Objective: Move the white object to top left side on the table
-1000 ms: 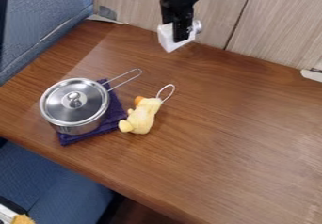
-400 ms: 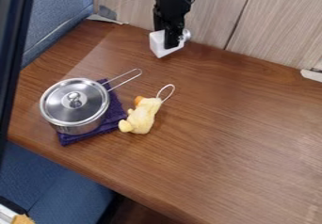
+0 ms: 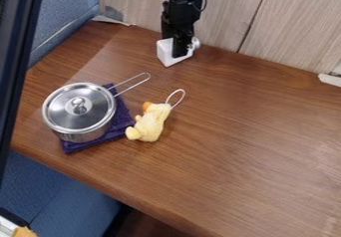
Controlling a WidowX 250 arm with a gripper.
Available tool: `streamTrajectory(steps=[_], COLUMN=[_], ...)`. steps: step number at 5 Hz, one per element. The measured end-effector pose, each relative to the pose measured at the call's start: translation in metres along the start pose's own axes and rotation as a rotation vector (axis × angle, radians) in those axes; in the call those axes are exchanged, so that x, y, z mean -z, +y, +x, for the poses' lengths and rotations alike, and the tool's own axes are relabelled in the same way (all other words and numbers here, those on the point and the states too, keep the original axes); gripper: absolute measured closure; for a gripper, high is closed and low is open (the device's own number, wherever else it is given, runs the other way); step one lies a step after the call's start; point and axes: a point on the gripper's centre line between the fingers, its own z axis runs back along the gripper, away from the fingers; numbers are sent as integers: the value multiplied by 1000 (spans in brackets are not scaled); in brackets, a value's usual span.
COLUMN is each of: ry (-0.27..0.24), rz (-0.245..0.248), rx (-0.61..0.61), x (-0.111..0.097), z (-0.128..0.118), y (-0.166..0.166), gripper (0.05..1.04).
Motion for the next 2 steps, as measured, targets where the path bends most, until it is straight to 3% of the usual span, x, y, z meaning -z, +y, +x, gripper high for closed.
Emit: streamTrajectory(steps=[1, 2], ry=[-30, -16], rz=[-25, -25], rx=[-27, -54], x=[2, 4], z=[4, -1], y=[-5, -4], gripper=[104, 79])
